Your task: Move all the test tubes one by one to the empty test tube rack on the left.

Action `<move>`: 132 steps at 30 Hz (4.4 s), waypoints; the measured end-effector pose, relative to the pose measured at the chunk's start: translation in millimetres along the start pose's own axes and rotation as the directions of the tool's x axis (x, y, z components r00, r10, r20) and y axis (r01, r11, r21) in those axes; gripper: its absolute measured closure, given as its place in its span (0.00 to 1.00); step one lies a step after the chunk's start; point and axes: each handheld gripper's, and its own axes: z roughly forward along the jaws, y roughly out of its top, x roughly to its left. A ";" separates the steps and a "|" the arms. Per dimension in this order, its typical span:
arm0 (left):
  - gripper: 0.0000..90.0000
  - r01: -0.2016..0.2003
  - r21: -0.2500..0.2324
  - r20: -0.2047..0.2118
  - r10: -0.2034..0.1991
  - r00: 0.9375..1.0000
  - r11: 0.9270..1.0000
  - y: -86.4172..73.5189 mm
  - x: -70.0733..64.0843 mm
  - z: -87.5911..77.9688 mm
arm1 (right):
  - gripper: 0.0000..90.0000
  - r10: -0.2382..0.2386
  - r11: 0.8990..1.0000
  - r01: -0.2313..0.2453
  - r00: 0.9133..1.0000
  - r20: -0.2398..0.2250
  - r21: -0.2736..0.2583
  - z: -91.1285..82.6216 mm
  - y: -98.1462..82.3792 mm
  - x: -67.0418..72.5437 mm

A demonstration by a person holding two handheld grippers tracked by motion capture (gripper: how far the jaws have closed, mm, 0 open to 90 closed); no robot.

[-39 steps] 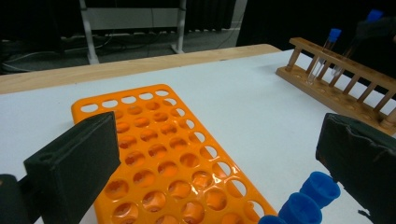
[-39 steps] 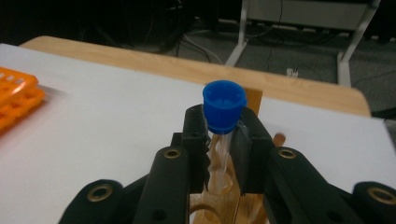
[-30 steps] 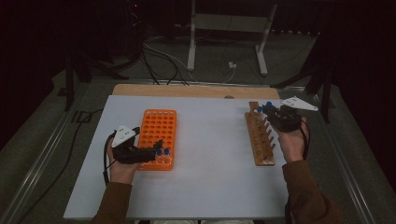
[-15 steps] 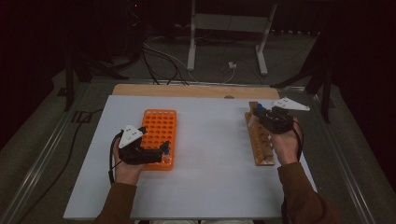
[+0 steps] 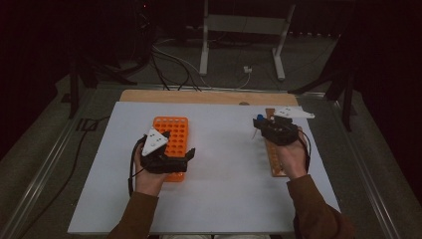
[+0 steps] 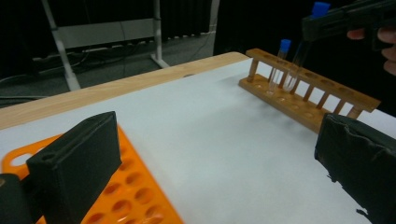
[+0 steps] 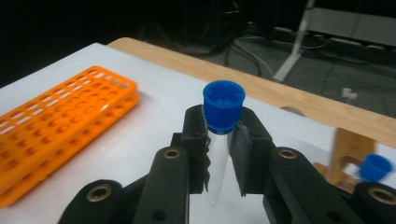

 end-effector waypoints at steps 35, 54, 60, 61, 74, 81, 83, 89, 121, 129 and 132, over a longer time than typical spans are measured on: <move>0.30 -0.057 0.054 0.041 0.055 0.998 0.997 14.8 -65.2 64.8 | 0.85 -0.014 1.000 0.016 0.966 -0.259 0.009 9.0 16.7 65.3; 0.86 -0.034 0.042 0.087 0.031 0.996 0.999 15.7 -60.7 66.0 | 0.85 0.002 1.000 0.004 0.945 -0.327 0.019 12.9 16.2 76.4; 0.87 -0.030 0.051 0.084 0.025 0.996 0.998 15.8 -61.0 65.9 | 0.81 -0.019 1.000 0.023 0.944 -0.329 0.006 12.7 15.3 76.4; 0.87 -0.031 0.058 0.081 0.027 0.996 0.998 15.6 -60.4 66.0 | 0.76 -0.020 1.000 0.021 0.945 -0.328 0.001 12.2 15.1 76.2; 0.87 0.003 0.058 0.033 -0.005 0.999 0.998 16.1 -48.1 60.9 | 0.16 -0.015 0.999 0.005 0.967 -0.255 -0.042 3.5 14.8 60.2; 0.87 0.027 0.054 0.019 -0.028 0.999 0.998 16.1 -38.1 54.5 | 0.05 -0.030 0.999 0.022 0.973 -0.231 -0.037 2.6 7.1 51.5; 0.87 0.031 0.048 0.017 -0.031 0.999 0.998 16.3 -34.7 51.5 | 0.04 -0.038 0.999 0.032 0.973 -0.228 -0.033 2.3 4.0 49.6; 0.87 0.041 0.033 -0.006 -0.041 0.999 0.999 17.0 -24.9 43.5 | 0.03 -0.044 0.999 0.040 0.979 -0.200 -0.024 1.4 -3.1 43.6; 0.87 0.070 -0.040 -0.137 -0.075 0.988 0.997 7.3 39.0 -14.5 | 0.02 0.008 1.000 -0.012 0.989 -0.149 -0.025 -13.6 -28.8 13.2; 0.87 0.082 -0.050 -0.152 -0.089 0.984 0.995 -4.0 45.1 -25.5 | 0.02 0.025 0.999 -0.028 0.991 -0.132 -0.022 -15.8 -38.9 5.1; 0.87 0.082 -0.046 -0.159 -0.089 0.983 0.996 -8.7 47.0 -29.4 | 0.02 0.025 0.999 -0.029 0.992 -0.124 -0.024 -17.4 -42.0 3.0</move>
